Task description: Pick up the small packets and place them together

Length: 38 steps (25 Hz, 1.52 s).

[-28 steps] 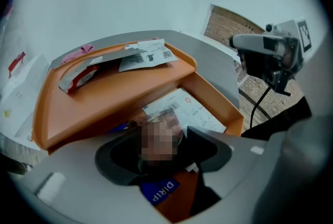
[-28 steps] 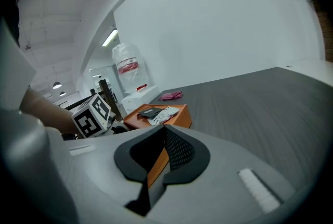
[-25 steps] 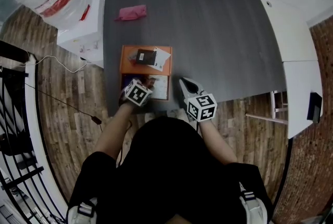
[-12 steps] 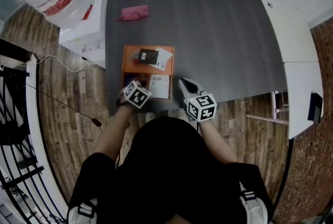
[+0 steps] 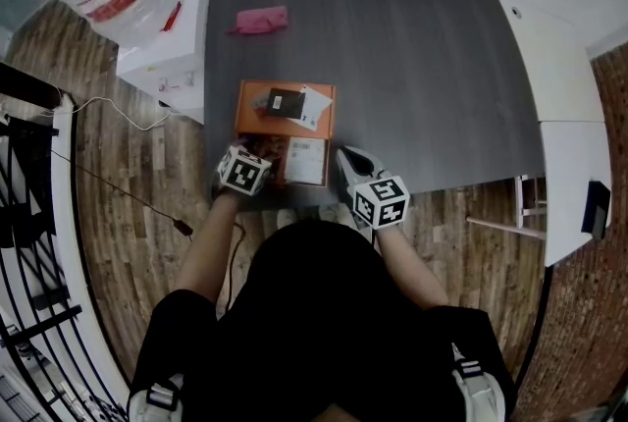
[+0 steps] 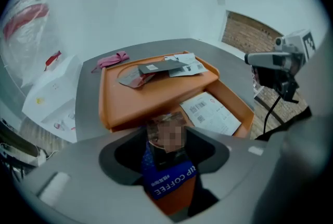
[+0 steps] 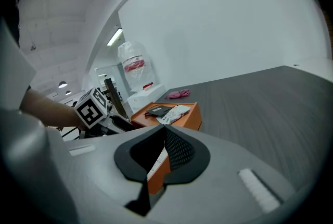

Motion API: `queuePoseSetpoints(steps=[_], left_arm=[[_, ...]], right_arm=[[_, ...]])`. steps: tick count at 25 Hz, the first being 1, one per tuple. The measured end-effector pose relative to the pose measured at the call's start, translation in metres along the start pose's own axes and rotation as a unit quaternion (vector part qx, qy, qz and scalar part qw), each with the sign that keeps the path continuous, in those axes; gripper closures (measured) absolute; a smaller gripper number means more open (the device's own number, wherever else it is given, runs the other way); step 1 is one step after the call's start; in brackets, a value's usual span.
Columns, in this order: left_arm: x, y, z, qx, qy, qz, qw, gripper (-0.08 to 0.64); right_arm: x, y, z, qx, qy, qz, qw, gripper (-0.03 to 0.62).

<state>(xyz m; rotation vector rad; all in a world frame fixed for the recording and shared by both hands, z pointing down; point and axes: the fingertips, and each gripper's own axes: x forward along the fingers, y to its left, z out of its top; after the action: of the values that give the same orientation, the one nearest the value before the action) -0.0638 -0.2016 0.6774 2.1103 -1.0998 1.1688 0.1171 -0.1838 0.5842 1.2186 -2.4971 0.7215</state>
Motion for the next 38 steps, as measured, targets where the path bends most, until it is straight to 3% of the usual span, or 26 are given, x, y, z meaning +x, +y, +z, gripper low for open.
queuePoseSetpoints(steps=[4,10,15,21,24,27,30,33,35,38], left_arm=[[0.010,0.002,-0.007,0.009,0.019,0.008,0.9997,0.297],[0.023,-0.005,-0.009,0.091,0.062,0.048,0.9927,0.262],[0.029,-0.002,-0.012,0.048,0.079,0.038,0.9950,0.261],[0.035,-0.001,-0.019,0.065,0.116,0.054,0.9897,0.247],[0.036,-0.002,-0.021,0.070,0.127,0.044,0.9885,0.255],[0.035,-0.002,-0.022,0.086,0.129,0.040,0.9871,0.298],[0.028,0.004,-0.017,0.096,0.093,0.054,0.9895,0.401],[0.021,0.009,-0.010,0.082,0.060,0.053,0.9934,0.460],[0.017,0.013,-0.009,0.070,0.049,0.050,0.9950,0.557],[0.013,0.012,-0.010,0.065,0.040,0.035,0.9965,0.558]], right_arm=[[0.000,0.001,-0.003,0.002,0.004,0.002,1.000,0.589],[0.001,0.000,-0.004,0.006,0.004,0.001,1.000,0.589],[0.000,-0.003,-0.007,0.011,0.006,0.000,1.000,0.589],[0.001,-0.006,-0.010,0.017,0.009,0.002,1.000,0.589],[0.003,-0.006,-0.012,0.019,0.011,0.006,1.000,0.589],[0.006,-0.004,-0.013,0.018,0.012,0.011,1.000,0.589],[0.008,-0.003,-0.010,0.015,0.011,0.015,1.000,0.589],[0.010,-0.003,-0.007,0.011,0.011,0.017,1.000,0.589],[0.011,-0.003,-0.006,0.010,0.012,0.019,1.000,0.589],[0.012,-0.001,-0.005,0.007,0.013,0.021,1.000,0.589]])
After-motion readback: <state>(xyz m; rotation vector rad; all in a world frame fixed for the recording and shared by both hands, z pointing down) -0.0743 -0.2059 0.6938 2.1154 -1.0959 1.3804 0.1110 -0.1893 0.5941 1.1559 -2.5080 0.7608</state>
